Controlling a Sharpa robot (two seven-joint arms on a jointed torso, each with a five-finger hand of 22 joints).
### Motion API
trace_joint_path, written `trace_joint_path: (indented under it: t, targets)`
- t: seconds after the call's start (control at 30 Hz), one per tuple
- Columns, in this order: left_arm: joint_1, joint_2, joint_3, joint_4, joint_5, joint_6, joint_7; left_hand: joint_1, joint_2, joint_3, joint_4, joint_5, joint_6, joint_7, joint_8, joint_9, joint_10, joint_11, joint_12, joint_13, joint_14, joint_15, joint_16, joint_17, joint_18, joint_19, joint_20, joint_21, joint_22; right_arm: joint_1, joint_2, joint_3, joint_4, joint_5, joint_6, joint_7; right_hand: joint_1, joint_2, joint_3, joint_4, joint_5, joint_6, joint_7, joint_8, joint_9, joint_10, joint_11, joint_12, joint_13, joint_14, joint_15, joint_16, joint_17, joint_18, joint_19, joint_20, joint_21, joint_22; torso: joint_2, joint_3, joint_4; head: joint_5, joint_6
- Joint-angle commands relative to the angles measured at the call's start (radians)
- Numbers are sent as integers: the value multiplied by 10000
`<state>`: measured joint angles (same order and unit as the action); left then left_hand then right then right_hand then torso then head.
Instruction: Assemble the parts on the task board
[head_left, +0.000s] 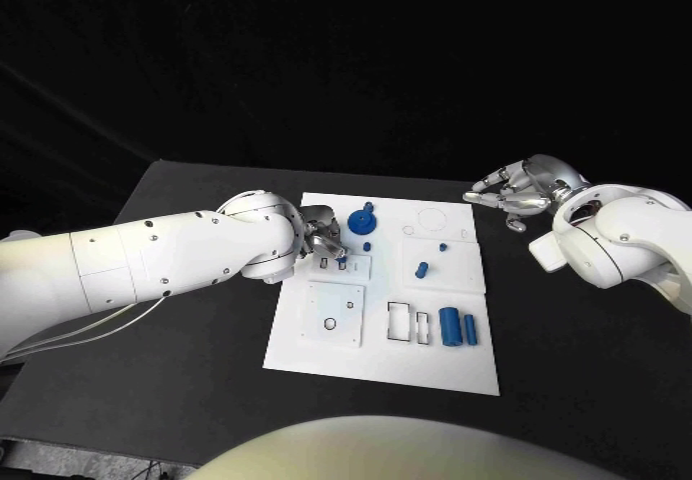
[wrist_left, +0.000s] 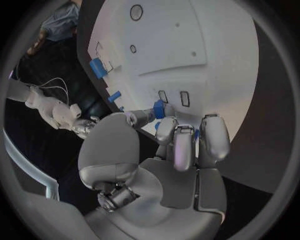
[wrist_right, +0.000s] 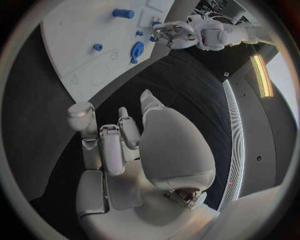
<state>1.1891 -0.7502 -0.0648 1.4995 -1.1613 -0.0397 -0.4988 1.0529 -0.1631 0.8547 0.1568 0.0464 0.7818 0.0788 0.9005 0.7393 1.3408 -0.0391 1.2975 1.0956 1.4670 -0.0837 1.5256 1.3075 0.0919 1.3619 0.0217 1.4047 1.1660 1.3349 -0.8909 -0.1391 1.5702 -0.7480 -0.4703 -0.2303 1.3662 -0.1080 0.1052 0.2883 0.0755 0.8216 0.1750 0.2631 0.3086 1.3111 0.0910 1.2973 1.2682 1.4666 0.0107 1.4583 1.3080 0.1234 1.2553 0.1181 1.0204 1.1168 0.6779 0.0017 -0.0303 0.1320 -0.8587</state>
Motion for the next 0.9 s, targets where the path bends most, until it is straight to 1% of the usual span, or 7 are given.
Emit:
trace_joint_path:
  t: [0.03,0.13,0.3,0.6,0.8,0.9]
  targets:
    - [-3,43,0,-2,-405,578,-11,-52,75,944,-999,64,457,-475,54,669,25,15,0,-10,827,-76,43,1908,-124,37,2,62,5,-7,15,2,-1,-96,71,-11,47,36,-25,-24,21,-70,-14,43,11,-64,-15,-43,-4,394,37,-6,299,50,-27,12,18,-10,3,-6,6,0,-30]
    - [-3,80,-1,-12,-569,673,-23,-63,20,918,-1020,71,460,-489,70,679,13,4,-15,-47,827,-80,42,1908,-123,33,-1,60,1,-14,24,2,3,-138,60,-3,44,38,-27,-22,20,-71,-14,46,11,-63,-15,-41,-3,391,37,-10,290,51,-29,12,13,-14,3,-8,0,8,-31]
    - [-3,114,-2,-21,-695,744,-33,-70,0,907,-1024,70,465,-494,79,685,16,0,-14,-49,827,-83,43,1909,-123,33,-3,61,2,-19,31,2,7,-172,57,-1,44,38,-27,-22,20,-71,-14,46,11,-63,-15,-41,-3,391,37,-10,290,51,-29,12,13,-14,7,-3,-15,13,-64]
    - [-3,130,-2,-23,-827,843,-49,-120,-65,848,-1012,67,485,-510,112,703,8,-12,-28,-93,827,-93,42,1909,-123,31,-10,60,2,-23,27,2,12,-186,61,0,38,43,-30,-16,20,-74,-14,52,13,-64,-16,-40,-5,391,36,-12,286,54,-32,12,1,-22,5,-1,3,-12,-94]
    - [-3,129,-2,-20,-840,964,-62,-158,-111,803,-996,66,490,-520,125,712,4,-20,-34,-114,828,-100,43,1910,-123,31,-16,60,3,-27,29,2,16,-188,52,10,30,52,-31,-11,20,-76,-14,59,14,-68,-16,-44,-11,386,36,-20,271,58,-39,12,-19,-36,-5,5,-4,-16,-115]
    - [-3,122,-2,-20,-834,1025,-68,-171,-118,790,-986,67,493,-523,128,714,5,-22,-33,-115,828,-101,42,1909,-124,33,-17,62,10,-28,30,2,15,-188,54,11,30,52,-31,-11,20,-76,-14,59,14,-68,-16,-44,-11,386,36,-20,271,58,-39,12,-19,-36,-3,1,-6,-12,-116]
